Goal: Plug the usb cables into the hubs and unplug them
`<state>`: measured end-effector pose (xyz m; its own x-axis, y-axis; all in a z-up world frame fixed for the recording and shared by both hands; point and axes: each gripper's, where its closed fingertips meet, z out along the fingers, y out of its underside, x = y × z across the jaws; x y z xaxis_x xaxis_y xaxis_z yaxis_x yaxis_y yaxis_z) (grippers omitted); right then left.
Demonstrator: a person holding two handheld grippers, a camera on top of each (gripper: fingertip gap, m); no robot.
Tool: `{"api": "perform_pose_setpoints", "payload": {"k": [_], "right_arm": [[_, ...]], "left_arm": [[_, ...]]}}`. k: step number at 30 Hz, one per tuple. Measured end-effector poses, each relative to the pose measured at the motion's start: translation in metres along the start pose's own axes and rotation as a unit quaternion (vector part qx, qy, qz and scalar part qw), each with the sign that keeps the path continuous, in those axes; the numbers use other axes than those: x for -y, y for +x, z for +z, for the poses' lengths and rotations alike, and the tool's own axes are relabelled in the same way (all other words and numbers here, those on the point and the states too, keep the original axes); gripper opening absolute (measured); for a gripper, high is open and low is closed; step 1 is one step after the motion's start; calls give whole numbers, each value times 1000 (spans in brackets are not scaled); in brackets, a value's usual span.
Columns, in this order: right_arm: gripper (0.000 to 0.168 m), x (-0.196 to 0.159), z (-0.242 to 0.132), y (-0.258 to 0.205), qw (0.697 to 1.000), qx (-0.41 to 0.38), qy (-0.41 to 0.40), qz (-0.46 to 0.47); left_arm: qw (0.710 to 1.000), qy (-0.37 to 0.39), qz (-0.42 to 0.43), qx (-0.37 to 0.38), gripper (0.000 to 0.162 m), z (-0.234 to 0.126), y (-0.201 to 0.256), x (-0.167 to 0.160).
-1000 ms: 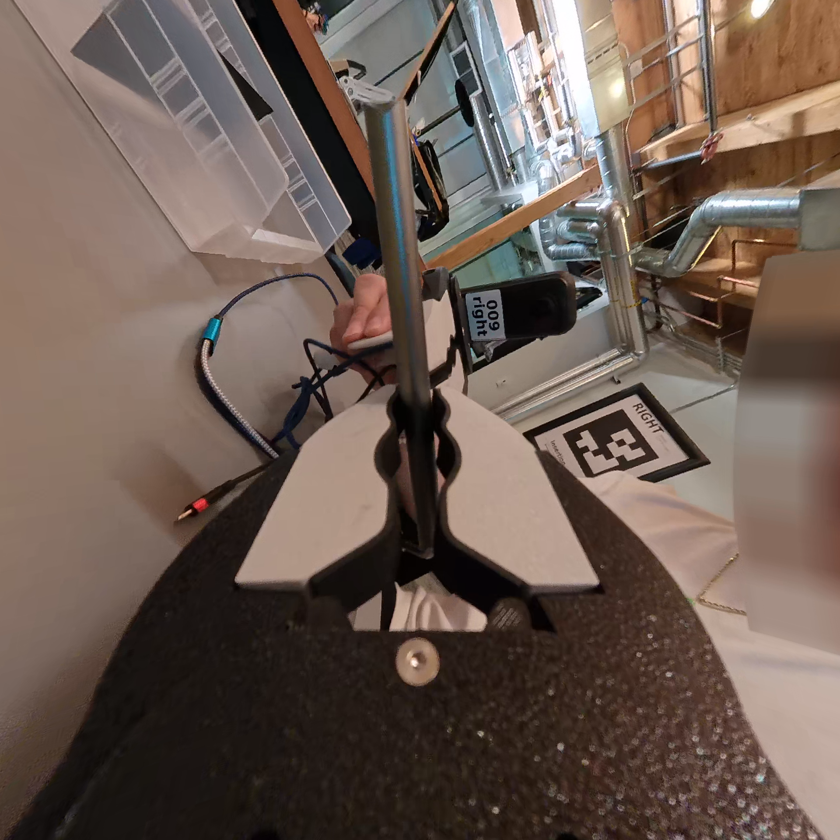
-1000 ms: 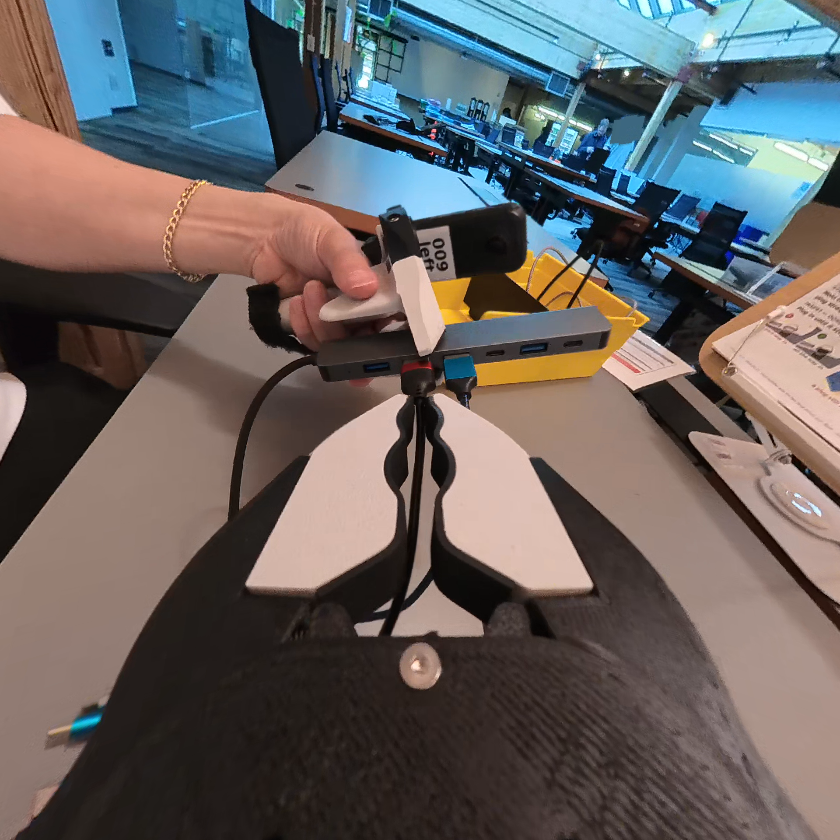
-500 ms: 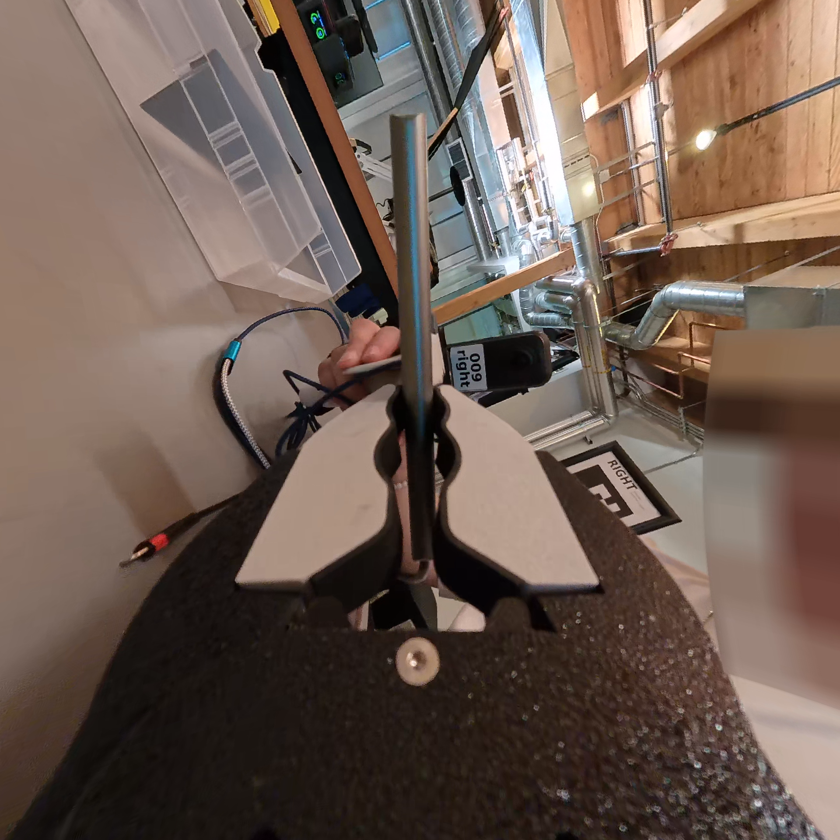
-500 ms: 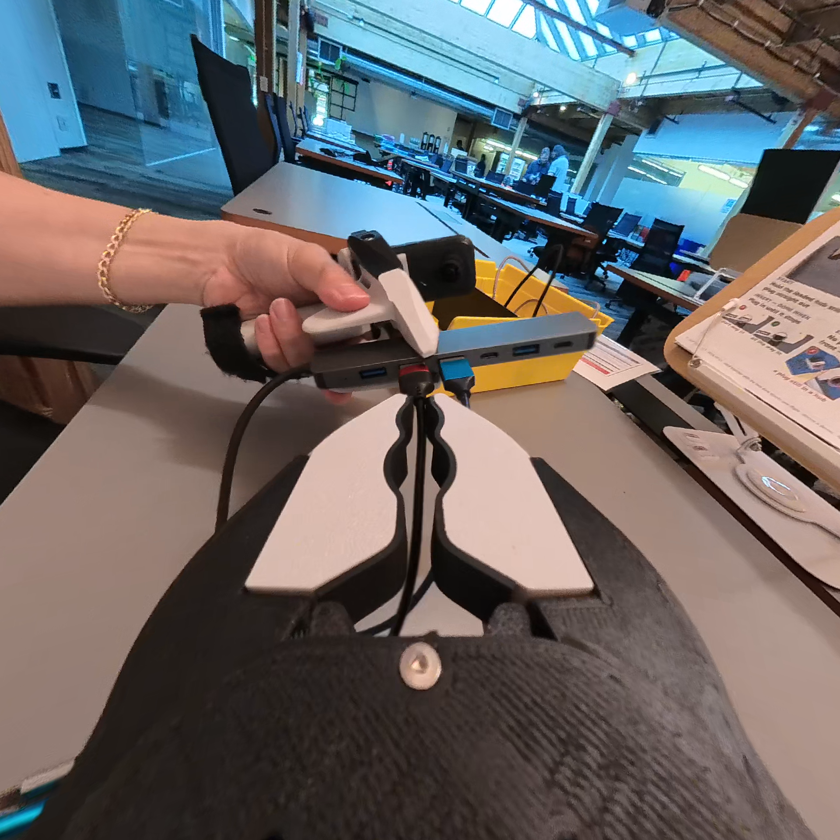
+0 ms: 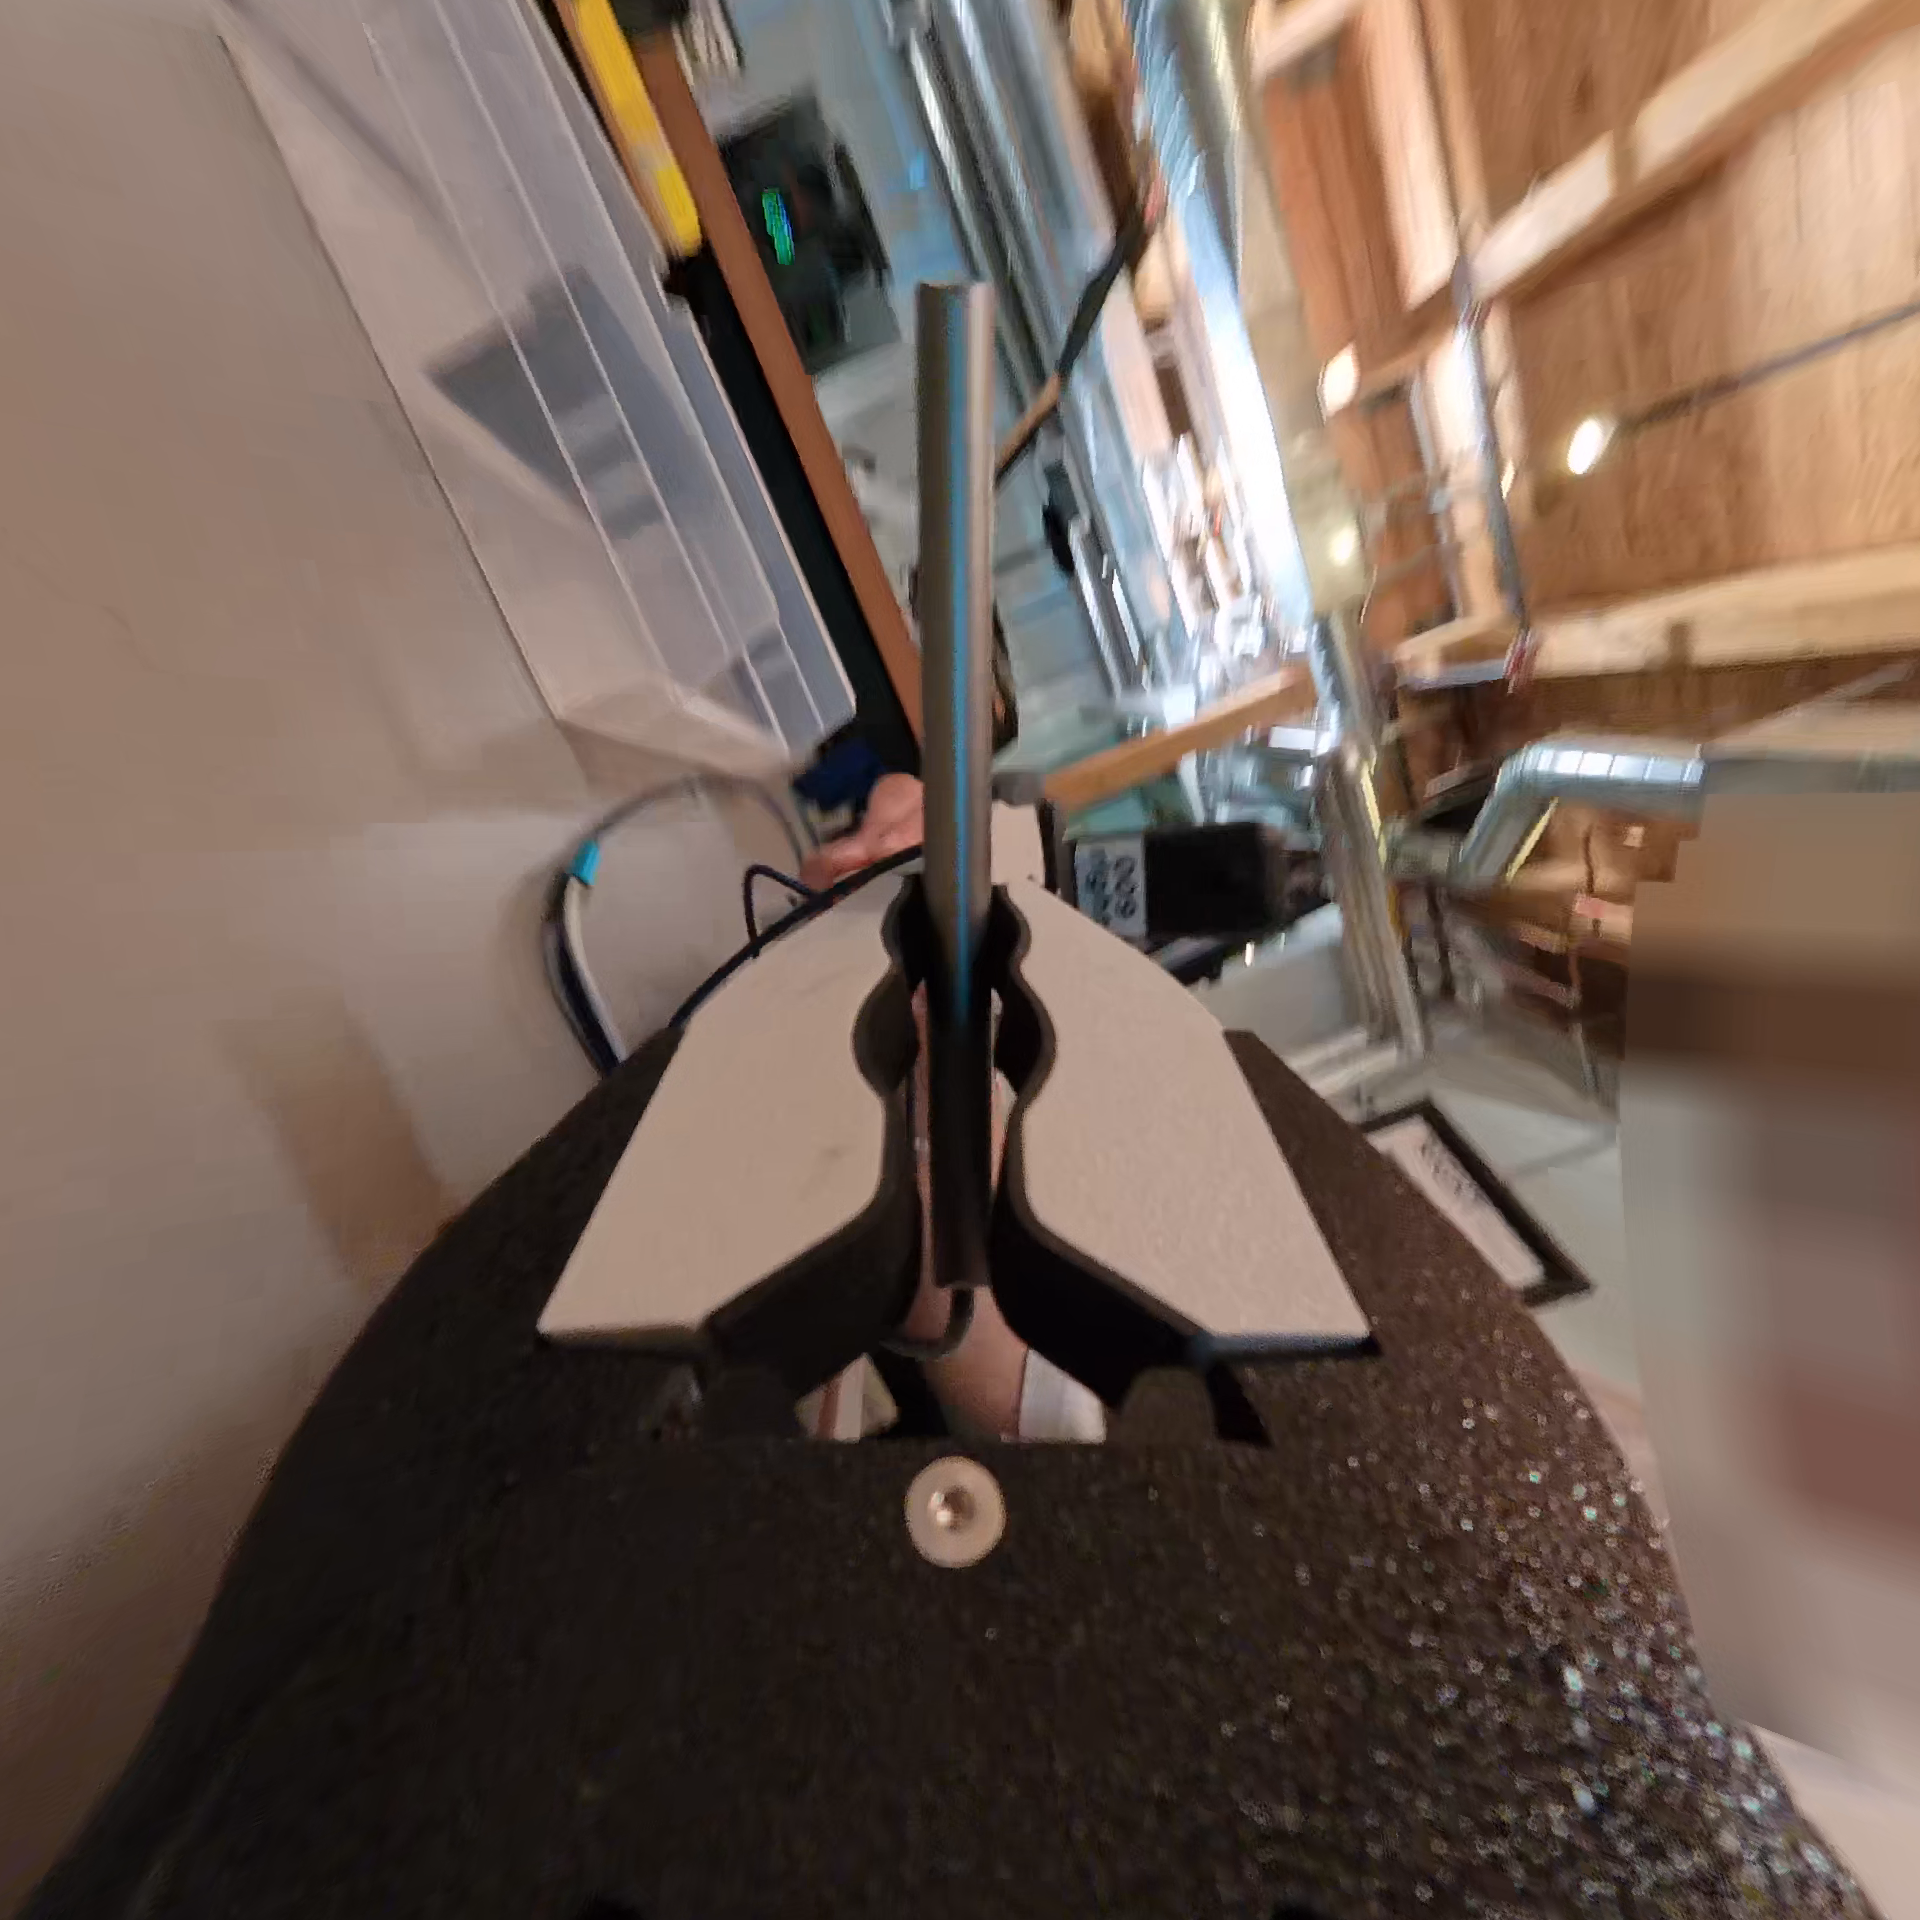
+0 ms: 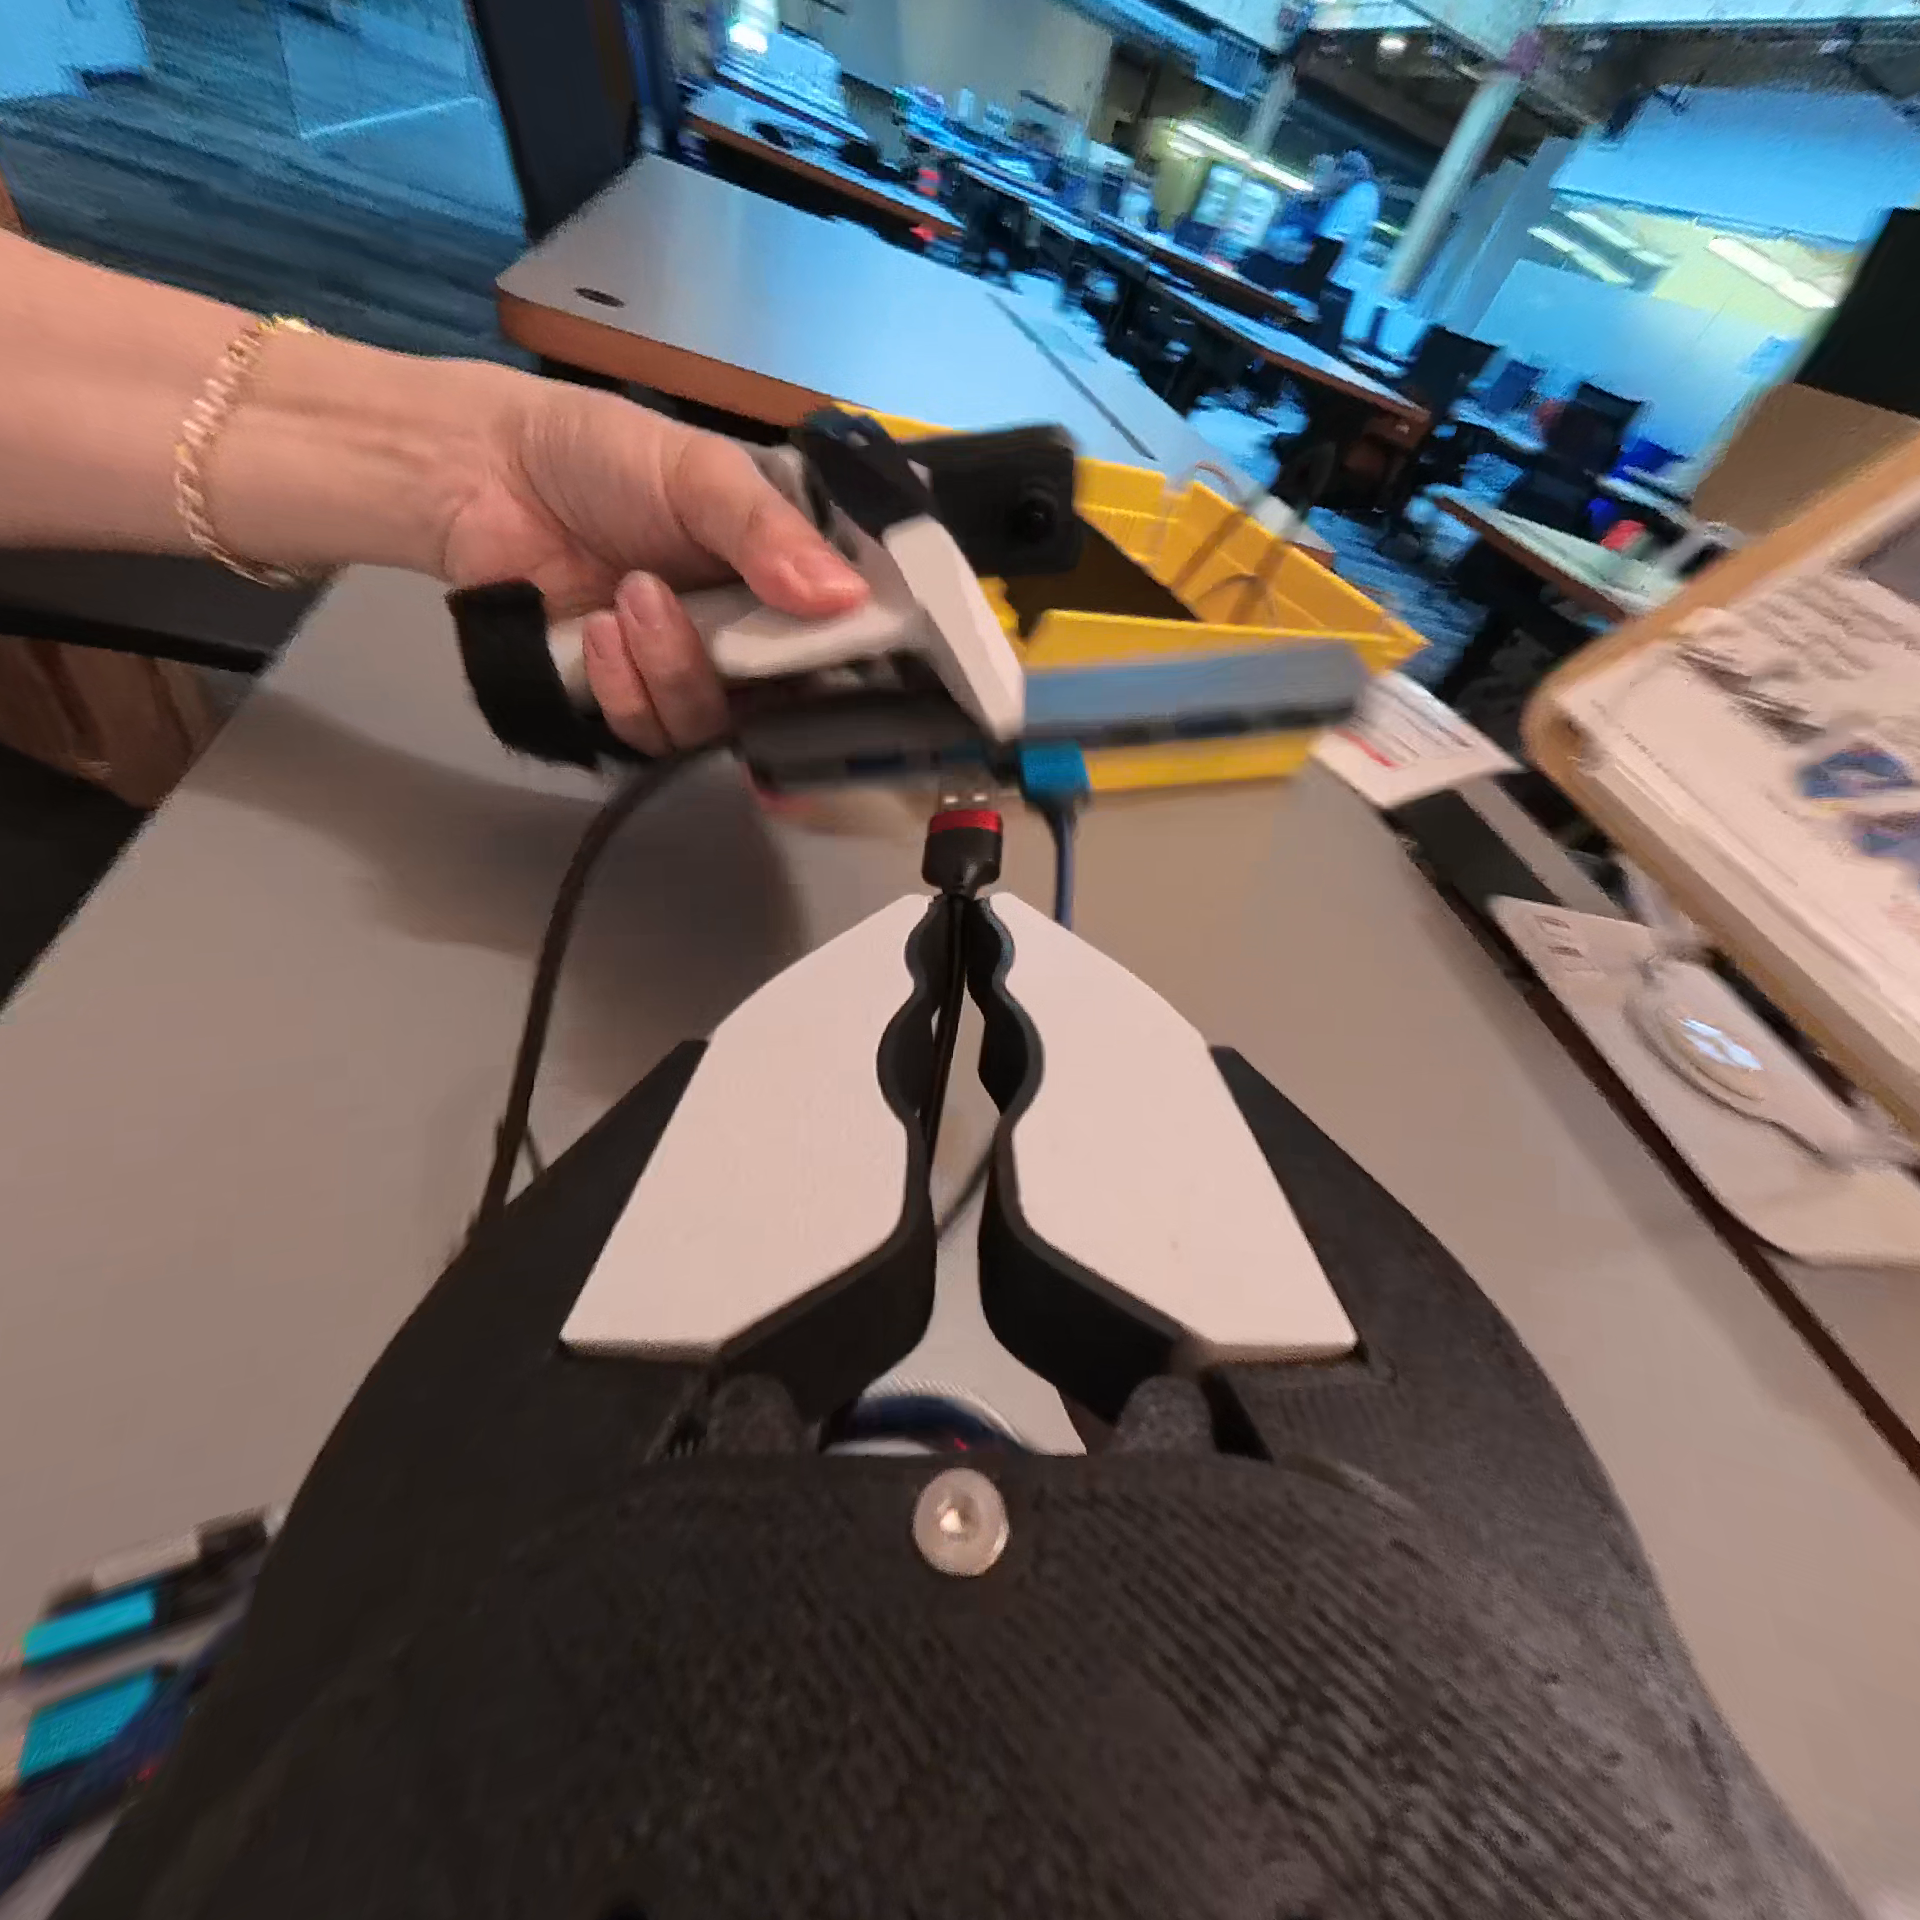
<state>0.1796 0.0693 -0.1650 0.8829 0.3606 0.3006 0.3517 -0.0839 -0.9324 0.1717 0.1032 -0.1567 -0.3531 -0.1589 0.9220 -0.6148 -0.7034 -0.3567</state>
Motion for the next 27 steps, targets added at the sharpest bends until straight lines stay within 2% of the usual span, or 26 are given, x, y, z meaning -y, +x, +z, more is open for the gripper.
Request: {"api": "perform_pose_setpoints", "payload": {"k": [2, 3, 7, 9, 13, 17, 19, 20, 22, 23, 27], "right_arm": [[5, 1, -37, 26, 998, -42, 28, 31], [5, 7, -54, 36, 995, -55, 61, 49], [4, 52, -82, 47, 978, -75, 181, 67], [4, 71, -88, 44, 978, -84, 183, 49], [4, 97, -114, 48, 975, -130, 179, 4], [4, 142, -166, 67, 937, -157, 308, 46], [4, 150, -193, 94, 916, -210, 337, 54], [4, 146, -205, 111, 909, -258, 327, 38], [4, 118, -224, 152, 895, -368, 251, -1], [4, 102, -230, 167, 892, -397, 216, -15], [4, 38, -218, 198, 912, -395, 91, -68]], "left_arm": [[998, 66, 7, 18, 10, -36, -2, 29], [996, 70, 31, 49, 10, -50, -4, 35], [989, 30, 123, 76, 10, -40, 31, 32], [982, 35, 162, 88, 10, -40, 44, 39], [976, 49, 183, 103, 10, -53, 50, 45], [977, 44, 181, 104, 9, -63, 46, 36], [979, 50, 175, 97, 9, -67, 45, 34], [979, 53, 173, 94, 10, -70, 46, 34], [979, 57, 173, 90, 10, -73, 46, 32], [979, 58, 174, 89, 10, -74, 47, 31], [979, 51, 175, 86, 10, -78, 48, 26]]}}
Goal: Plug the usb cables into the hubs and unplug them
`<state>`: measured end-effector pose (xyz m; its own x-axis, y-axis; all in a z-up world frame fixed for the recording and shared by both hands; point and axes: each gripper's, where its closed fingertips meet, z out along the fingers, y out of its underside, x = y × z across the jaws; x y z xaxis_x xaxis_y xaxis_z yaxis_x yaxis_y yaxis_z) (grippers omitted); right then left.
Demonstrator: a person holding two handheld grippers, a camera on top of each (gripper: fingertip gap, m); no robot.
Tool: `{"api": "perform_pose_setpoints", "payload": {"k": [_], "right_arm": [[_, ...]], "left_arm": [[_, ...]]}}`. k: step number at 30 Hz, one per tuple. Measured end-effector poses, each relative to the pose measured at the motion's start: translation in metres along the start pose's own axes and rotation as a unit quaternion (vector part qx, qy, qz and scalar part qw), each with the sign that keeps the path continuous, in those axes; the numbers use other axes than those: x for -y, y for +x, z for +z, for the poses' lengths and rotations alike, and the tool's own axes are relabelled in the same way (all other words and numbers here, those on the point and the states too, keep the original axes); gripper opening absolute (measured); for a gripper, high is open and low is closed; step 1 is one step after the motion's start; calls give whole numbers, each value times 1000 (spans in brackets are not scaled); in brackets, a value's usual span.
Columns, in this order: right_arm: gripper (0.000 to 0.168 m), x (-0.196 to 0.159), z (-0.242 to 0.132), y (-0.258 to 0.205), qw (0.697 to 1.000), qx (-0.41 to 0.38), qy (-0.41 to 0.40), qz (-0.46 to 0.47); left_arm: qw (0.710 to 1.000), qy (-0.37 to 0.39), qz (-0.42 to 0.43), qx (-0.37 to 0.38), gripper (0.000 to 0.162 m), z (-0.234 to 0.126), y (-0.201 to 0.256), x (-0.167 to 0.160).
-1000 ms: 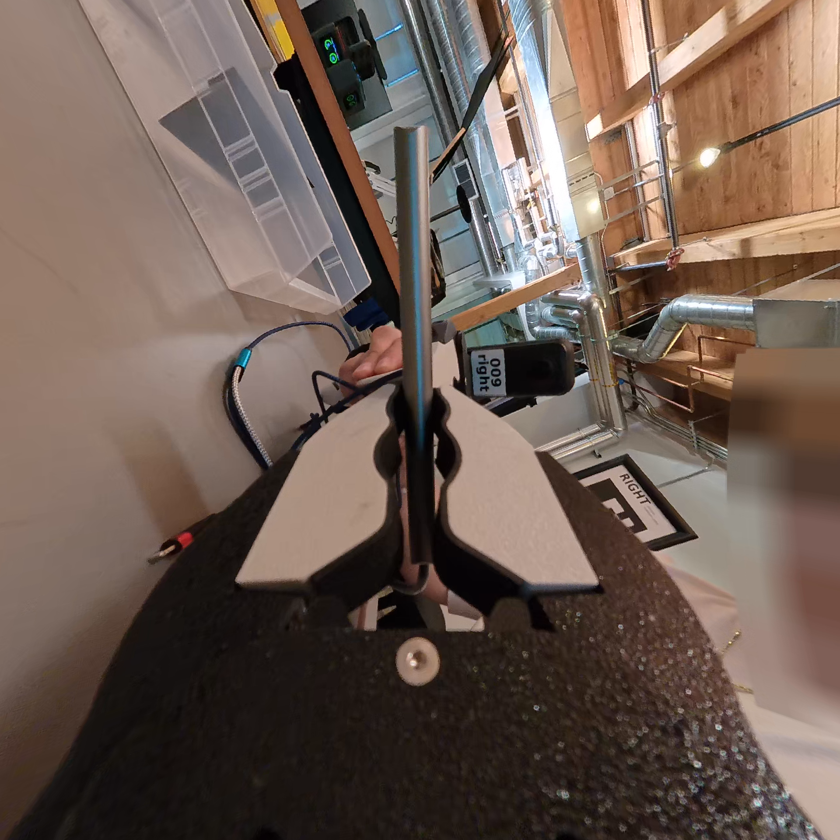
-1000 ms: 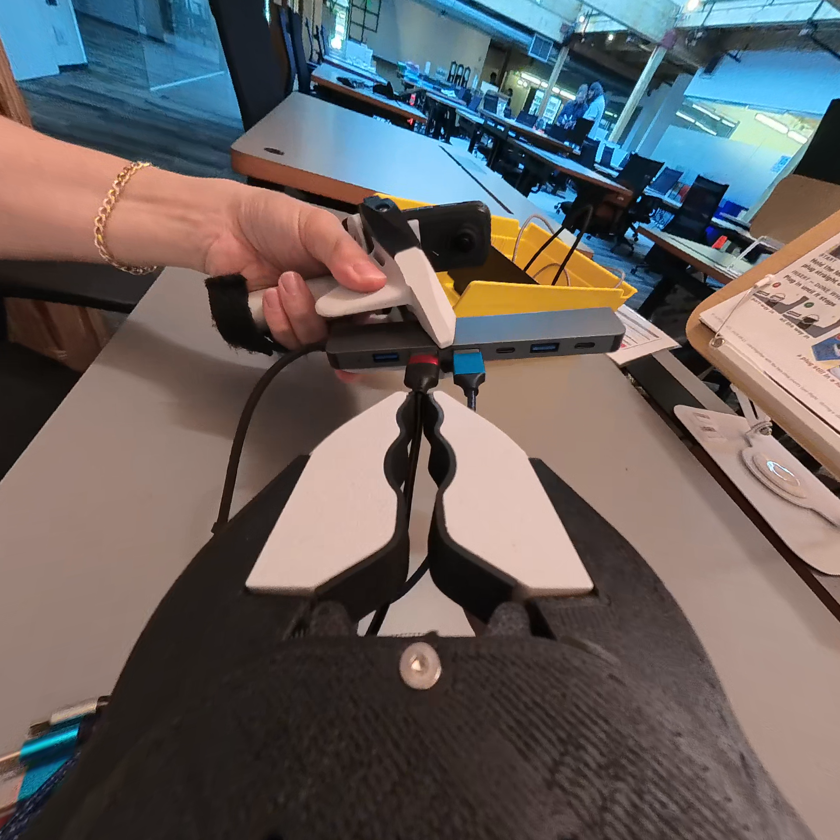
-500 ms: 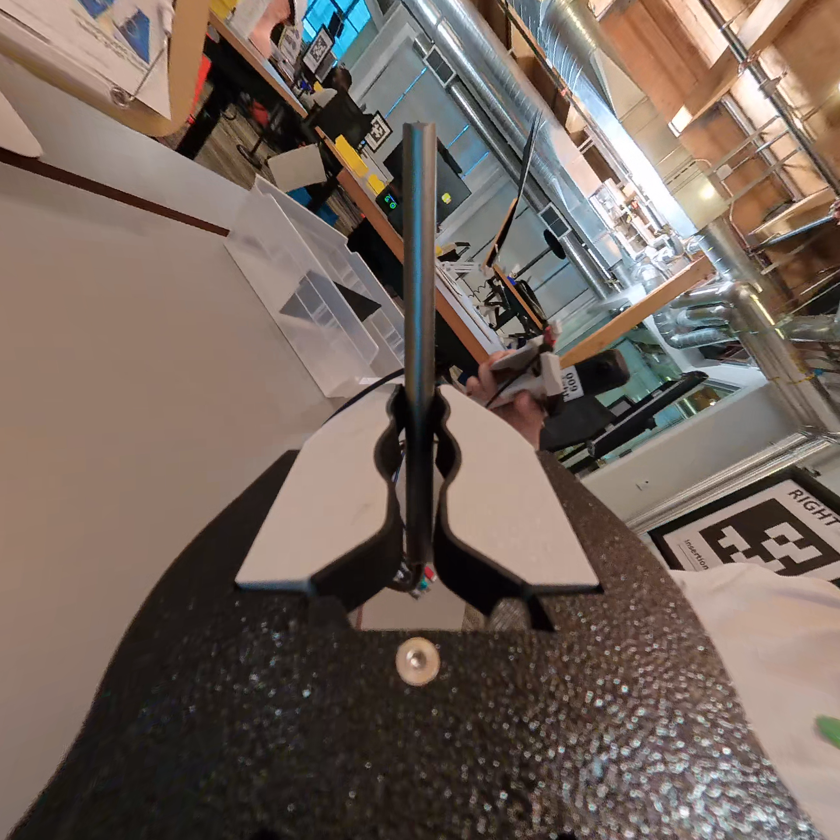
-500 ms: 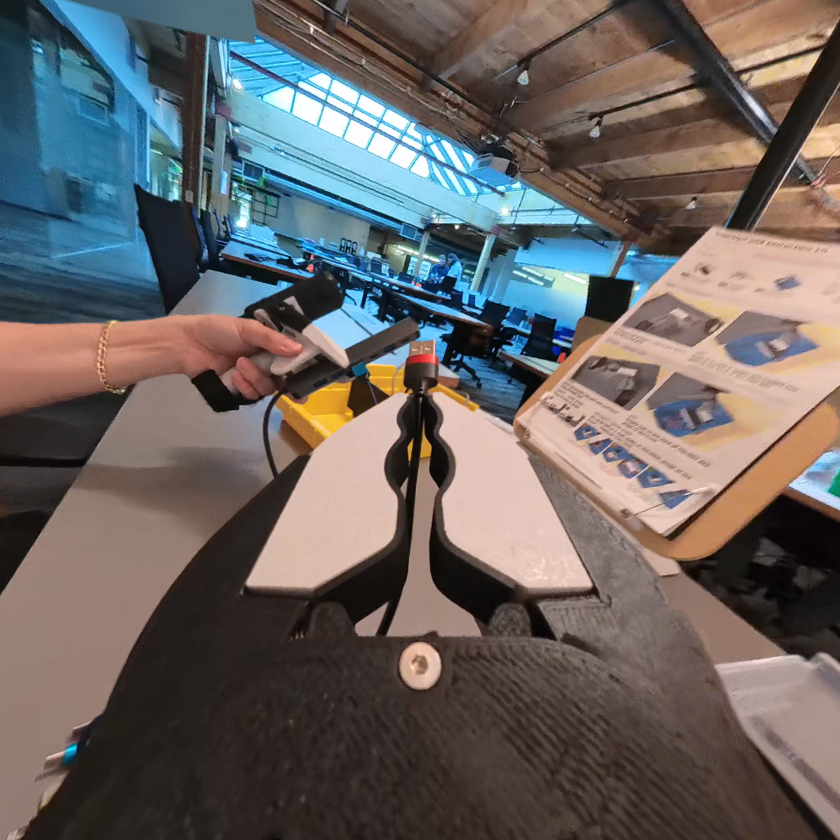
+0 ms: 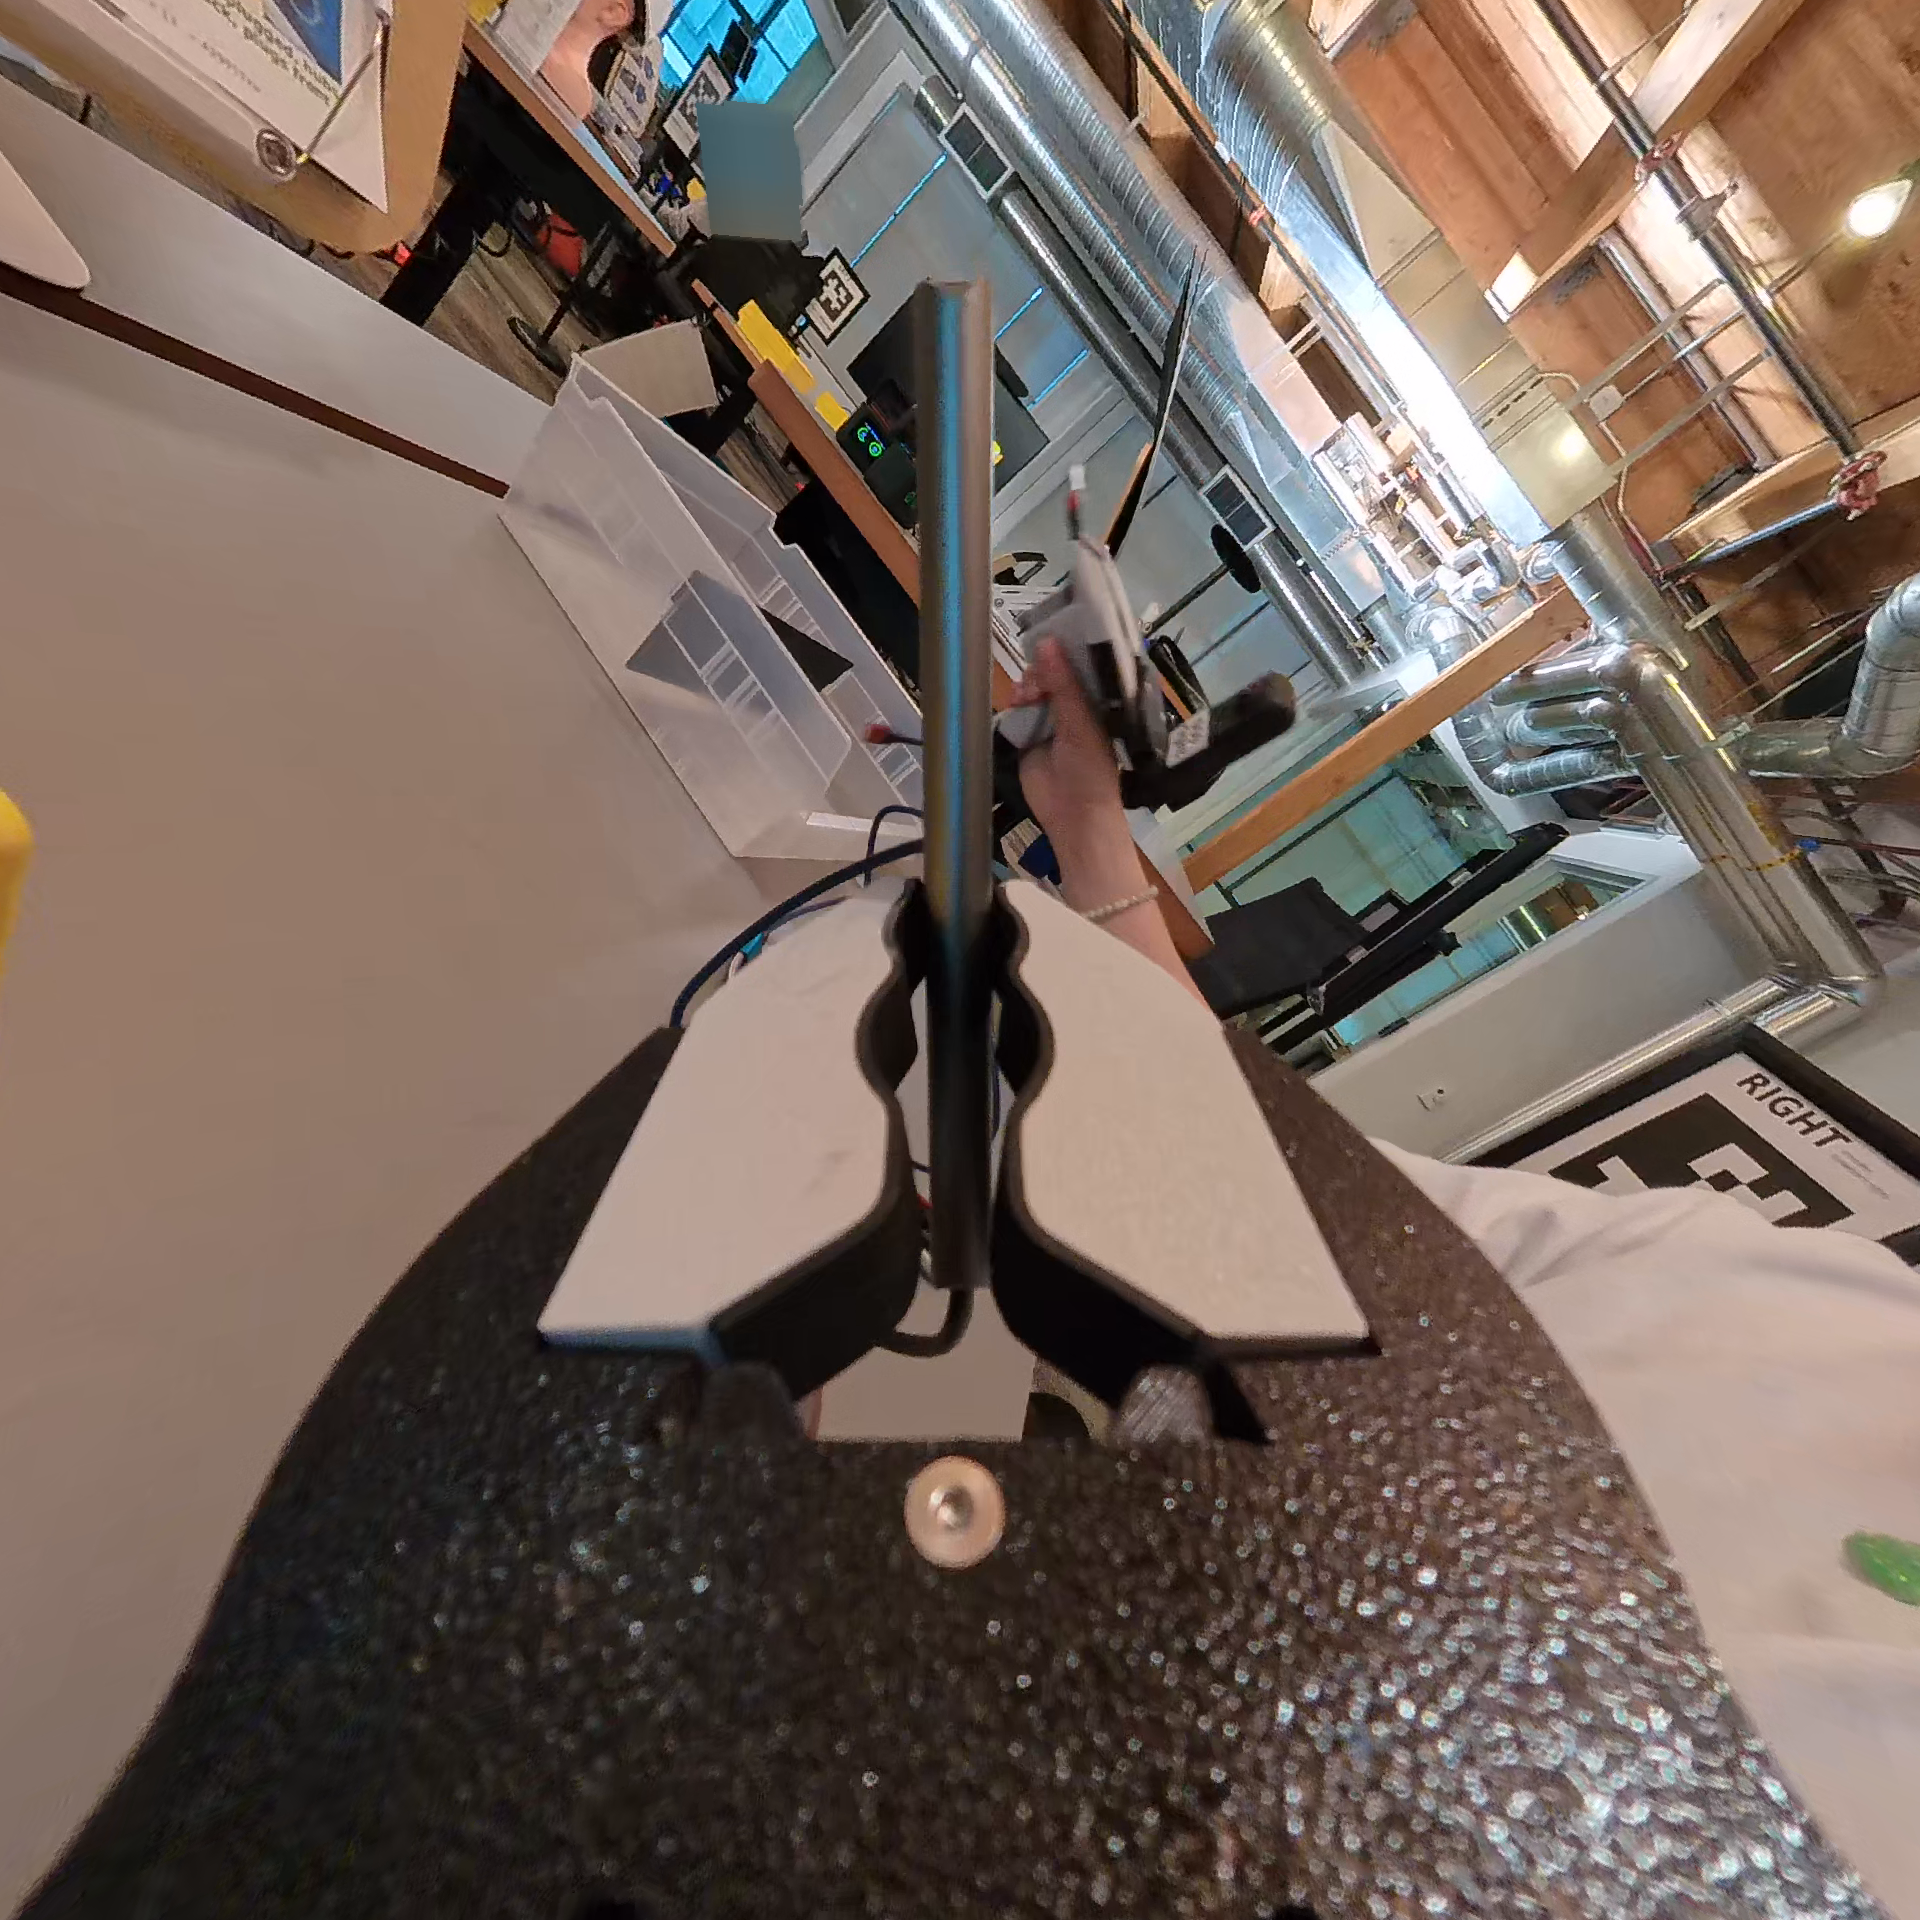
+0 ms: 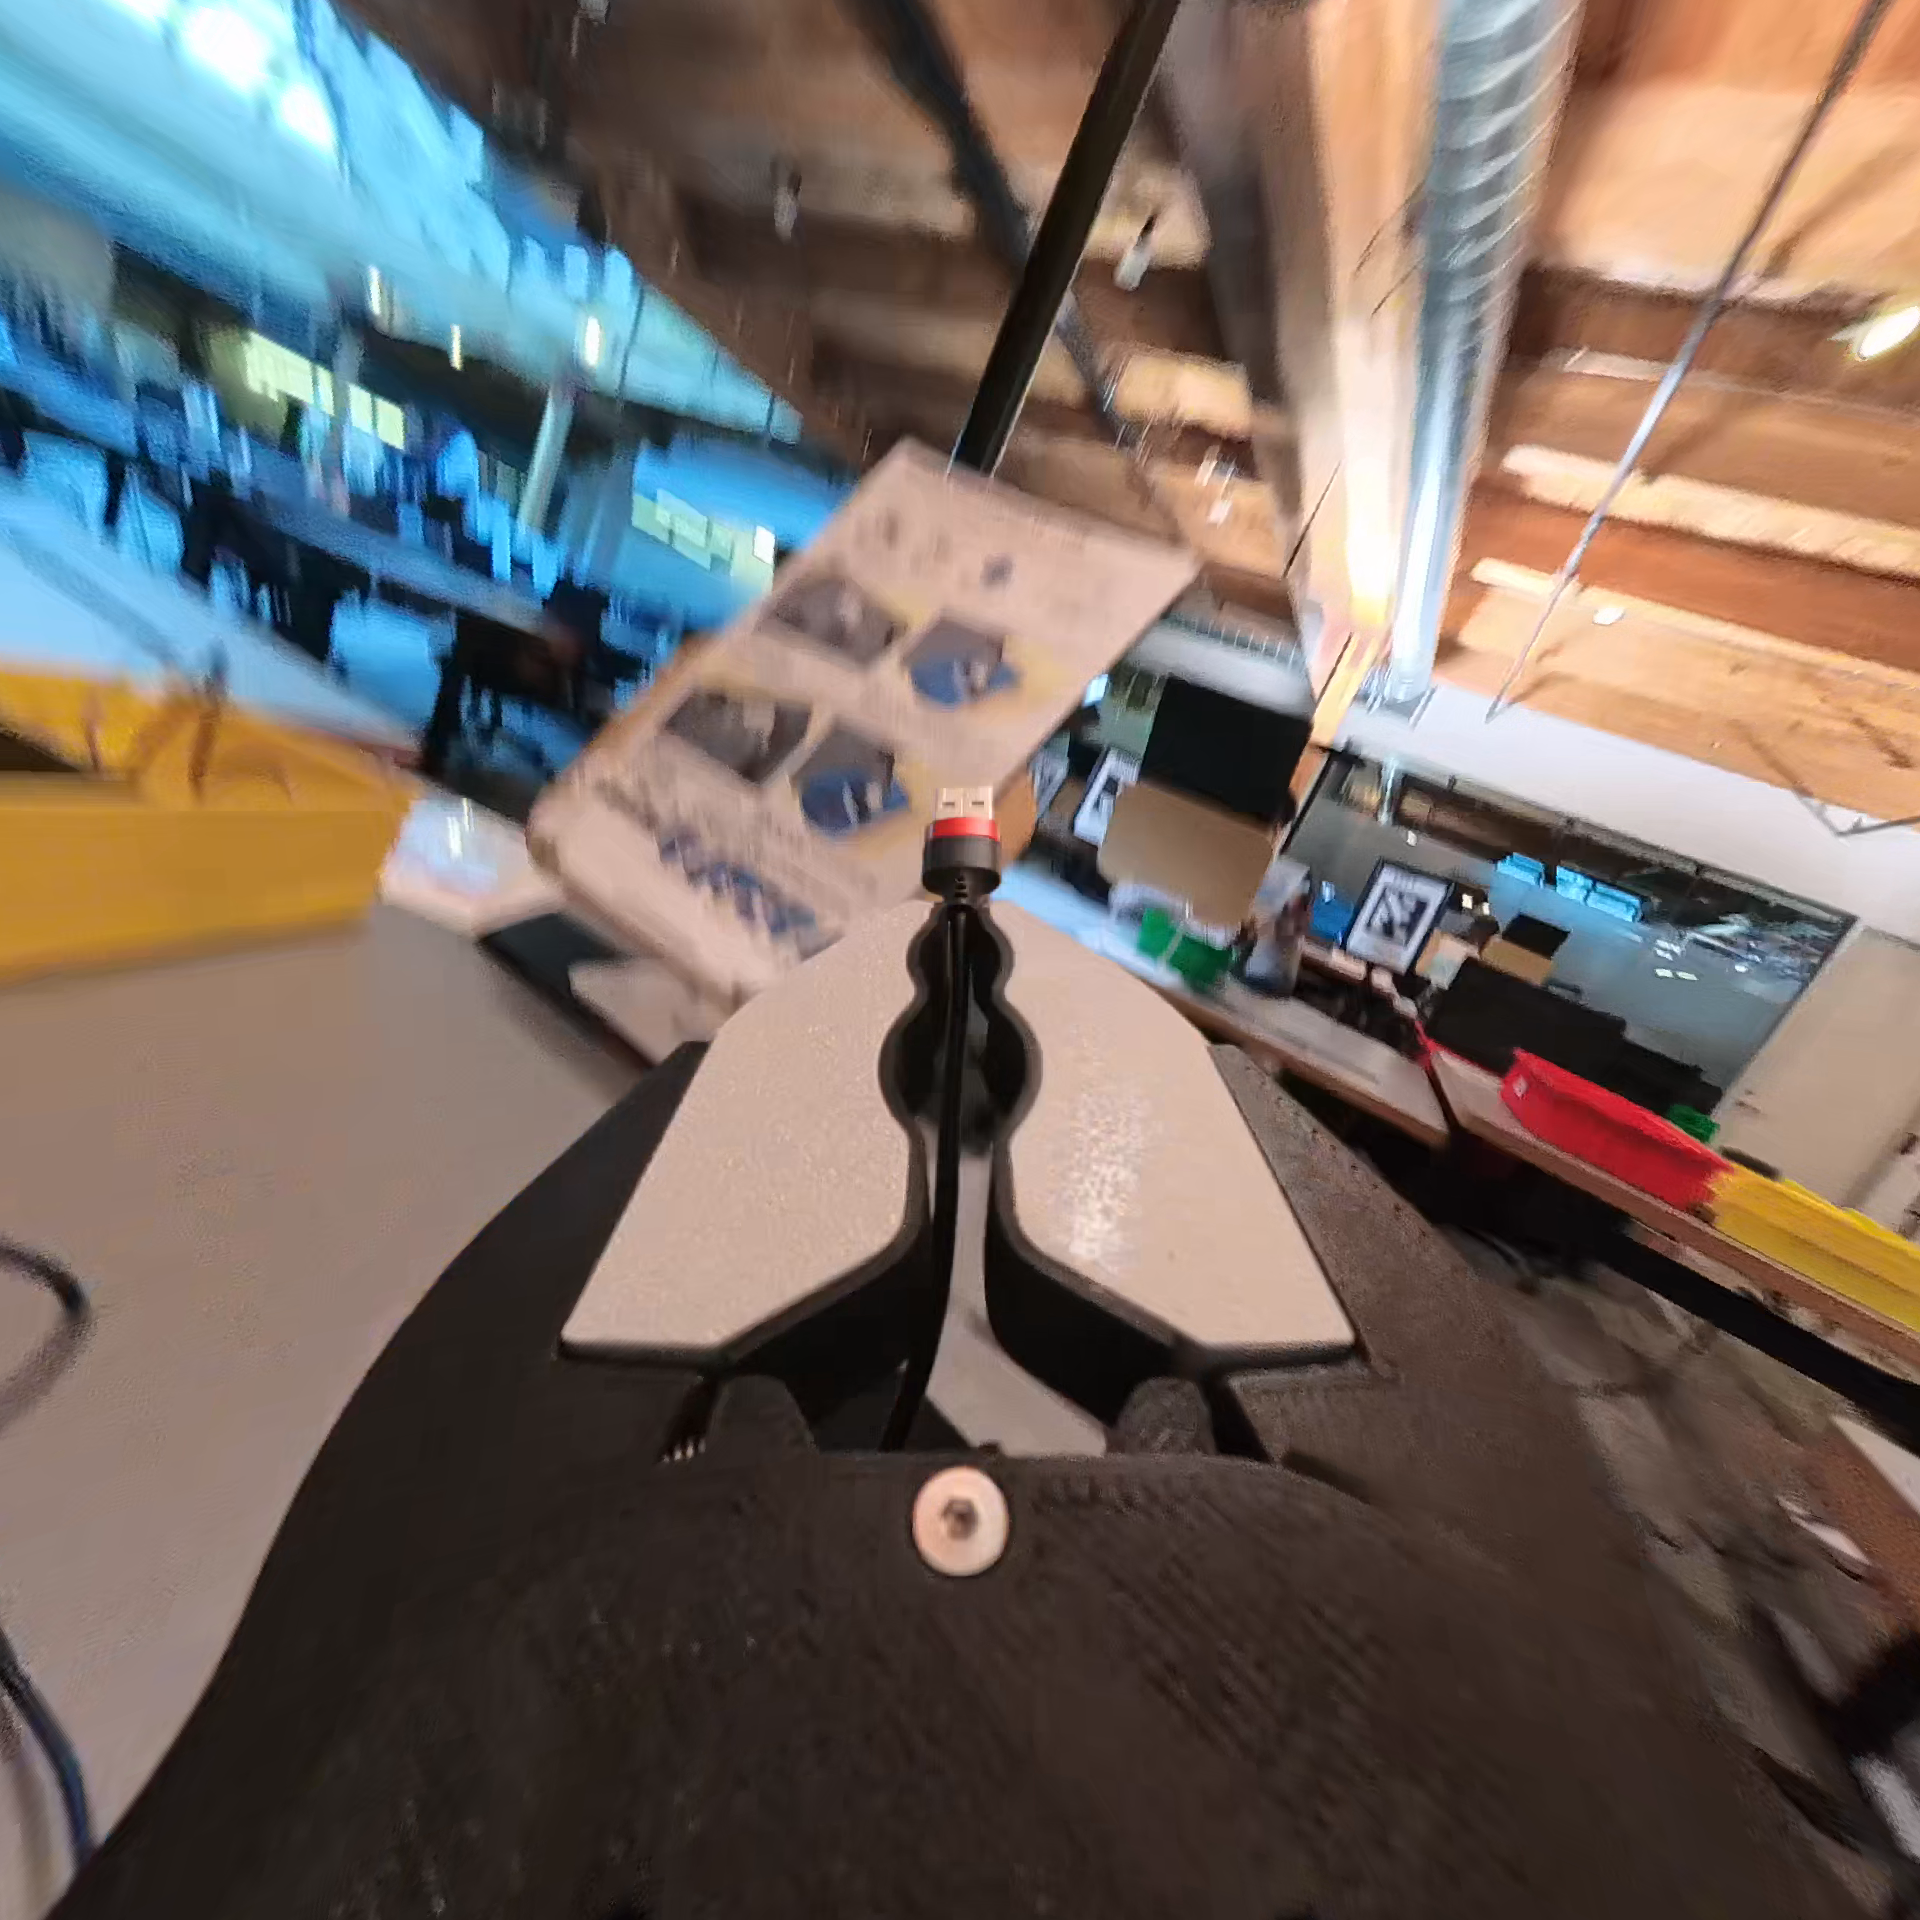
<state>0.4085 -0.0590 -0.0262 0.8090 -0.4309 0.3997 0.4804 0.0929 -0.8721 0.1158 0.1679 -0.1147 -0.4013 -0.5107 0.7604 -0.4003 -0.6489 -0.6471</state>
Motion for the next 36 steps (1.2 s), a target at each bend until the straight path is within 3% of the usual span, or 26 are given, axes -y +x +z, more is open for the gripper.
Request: {"api": "perform_pose_setpoints", "payload": {"k": [4, 7, 9, 13, 16, 23, 26, 30, 36], "right_arm": [[5, -79, 9, -8, 986, 38, -139, -89], [9, -120, 3, -34, 966, 124, -222, -45], [21, -123, -1, -47, 958, 152, -242, -10], [41, -110, -7, -48, 959, 137, -248, 30], [42, -85, -10, -68, 958, 158, -226, 75], [39, 25, -3, -220, 937, 318, -63, 129], [35, 49, 7, -269, 937, 334, -6, 103], [22, 40, 15, -306, 931, 361, 2, 58], [19, 18, 13, -320, 928, 372, -16, 30]], "left_arm": [[1000, -8, -3, -4, 10, -1, 0, -5], [1000, -8, -9, -13, 10, 0, 3, -6], [1000, -10, -10, -15, 10, 1, 3, -7], [1000, -16, -15, -20, 9, 4, 4, -9], [999, -24, -14, -22, 9, 7, 5, -12], [997, -50, -34, -48, 9, 34, 11, -24], [991, -57, -81, -85, 10, 46, 17, -33], [982, -77, -130, -112, 10, 57, 22, -50], [973, -83, -172, -128, 10, 65, 22, -60]]}}
